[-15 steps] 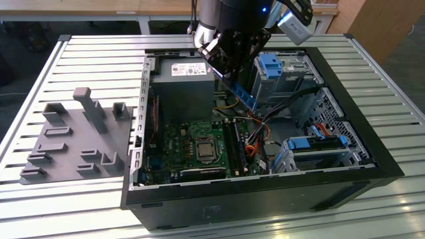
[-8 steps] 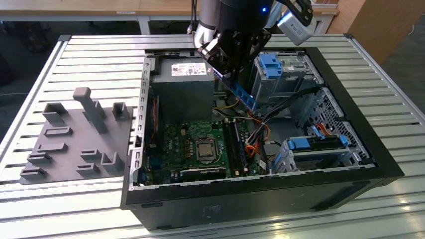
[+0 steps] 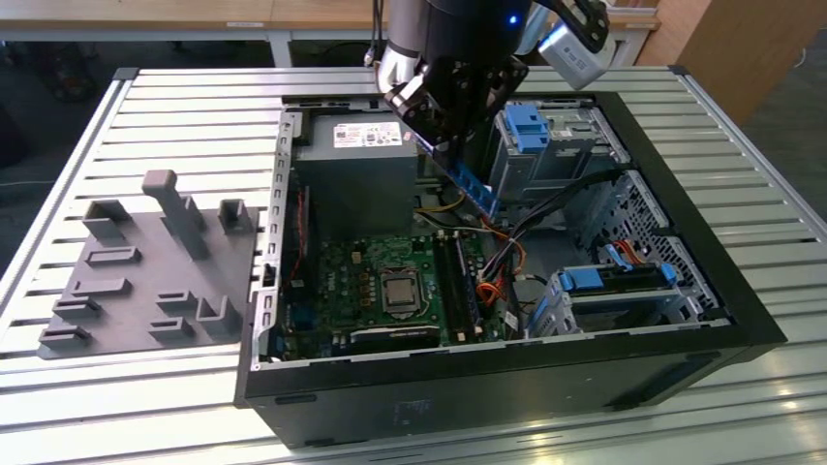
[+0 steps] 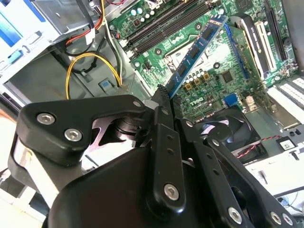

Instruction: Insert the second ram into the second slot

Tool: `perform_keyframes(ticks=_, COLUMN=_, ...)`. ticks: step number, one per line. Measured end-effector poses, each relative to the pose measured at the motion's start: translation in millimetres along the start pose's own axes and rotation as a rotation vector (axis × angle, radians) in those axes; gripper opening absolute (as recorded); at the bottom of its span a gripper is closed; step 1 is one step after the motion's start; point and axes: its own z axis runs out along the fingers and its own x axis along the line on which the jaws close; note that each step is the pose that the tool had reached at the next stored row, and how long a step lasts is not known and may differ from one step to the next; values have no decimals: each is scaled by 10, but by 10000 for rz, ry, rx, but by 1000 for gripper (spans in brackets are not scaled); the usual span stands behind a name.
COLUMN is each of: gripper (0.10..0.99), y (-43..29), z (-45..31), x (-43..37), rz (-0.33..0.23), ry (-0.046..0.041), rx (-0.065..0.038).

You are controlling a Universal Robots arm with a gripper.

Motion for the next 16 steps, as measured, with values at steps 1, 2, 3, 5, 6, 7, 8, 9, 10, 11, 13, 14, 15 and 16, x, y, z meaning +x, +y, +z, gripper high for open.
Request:
perform_keyframes(ticks=1, gripper=137, y=0, z=1, x=0, rz=46, ry=-1, rx=1)
perform_keyframes(ticks=2, gripper=137, y=0, z=1, x=0, rz=92, ry=-3, rx=2)
perform_keyframes(ticks=3, gripper=137, y=0, z=2, x=0, rz=136, ry=-5, rx=3)
perform_keyframes(ticks=5, gripper=137, y=0, z=3, x=0, rz=227, ry=-8, rx=5)
perform_keyframes(ticks=6, gripper=137, y=0, z=4, x=0, rz=270, ry=-9, rx=6)
perform_keyframes(ticks=7, gripper=137, y=0, z=4, x=0, rz=306, ry=-11, rx=6)
perform_keyframes(ticks=8, gripper=137, y=0, z=4, x=0, rz=341, ry=-12, rx=7)
perform_keyframes(ticks=9, gripper=137, y=0, z=5, x=0, rz=377, ry=-14, rx=7)
perform_keyframes(ticks=10, gripper=137, y=0, z=4, x=0, rz=412, ry=-15, rx=8)
perform_keyframes(ticks=11, gripper=137, y=0, z=5, x=0, rz=443, ry=-15, rx=9)
perform_keyframes(ticks=13, gripper=137, y=0, z=5, x=0, rz=497, ry=-18, rx=9)
perform_keyframes(ticks=14, gripper=137, y=0, z=5, x=0, rz=529, ry=-20, rx=9)
perform_keyframes(ticks=15, gripper=137, y=0, z=5, x=0, rz=558, ry=-21, rx=9)
perform_keyframes(ticks=16, gripper=137, y=0, z=5, x=0, rz=587, ry=-22, rx=10)
